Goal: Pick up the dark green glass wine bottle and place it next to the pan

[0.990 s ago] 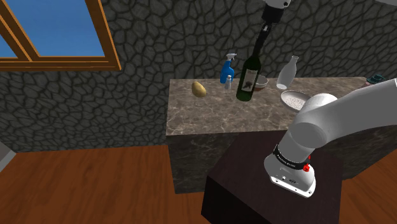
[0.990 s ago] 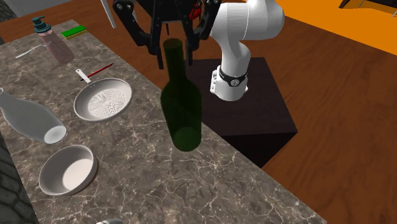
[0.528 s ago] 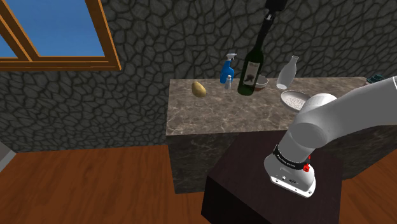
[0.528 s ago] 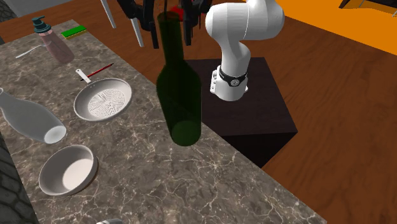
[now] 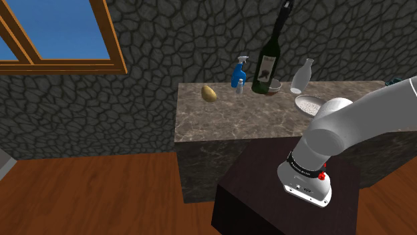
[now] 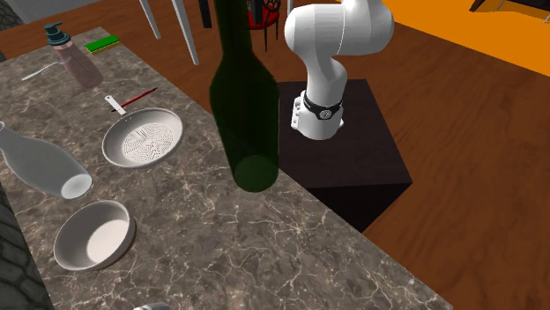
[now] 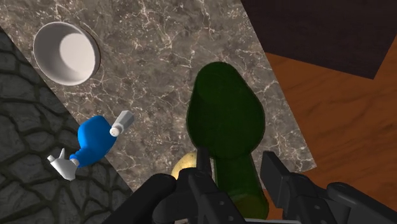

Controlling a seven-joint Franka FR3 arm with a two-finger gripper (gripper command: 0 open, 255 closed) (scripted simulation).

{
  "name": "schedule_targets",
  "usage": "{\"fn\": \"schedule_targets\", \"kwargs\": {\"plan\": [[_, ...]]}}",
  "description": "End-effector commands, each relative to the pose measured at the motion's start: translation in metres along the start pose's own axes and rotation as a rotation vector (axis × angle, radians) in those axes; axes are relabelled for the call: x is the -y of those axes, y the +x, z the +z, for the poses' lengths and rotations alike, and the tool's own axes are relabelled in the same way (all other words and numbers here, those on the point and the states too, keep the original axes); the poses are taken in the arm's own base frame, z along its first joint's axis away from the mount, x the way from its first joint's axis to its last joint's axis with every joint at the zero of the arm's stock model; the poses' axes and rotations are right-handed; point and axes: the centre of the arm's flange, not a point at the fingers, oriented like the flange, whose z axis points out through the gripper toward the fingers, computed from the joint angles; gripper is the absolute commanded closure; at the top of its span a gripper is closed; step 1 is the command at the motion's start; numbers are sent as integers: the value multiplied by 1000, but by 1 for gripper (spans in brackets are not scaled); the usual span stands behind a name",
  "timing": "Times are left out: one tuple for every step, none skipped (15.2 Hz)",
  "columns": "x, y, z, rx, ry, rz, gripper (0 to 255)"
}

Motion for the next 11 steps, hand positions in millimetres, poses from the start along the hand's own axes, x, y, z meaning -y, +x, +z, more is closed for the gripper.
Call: {"fn": "schedule_targets", "kwargs": {"plan": [[1,2,-11,0,0,0,255],[0,2,-16,0,0,0,255],[0,3,-21,0,0,0,255],[0,3,-26,0,0,0,255],[0,4,-32,0,0,0,255],[0,4,-37,0,0,0,255],[-1,5,-42,0,0,0,255],[-1,5,-47,0,0,0,255],[-1,6,-53,0,0,0,255],[-1,7,-58,0,0,0,255],[-1,7,-63,0,0,0,255]]}}
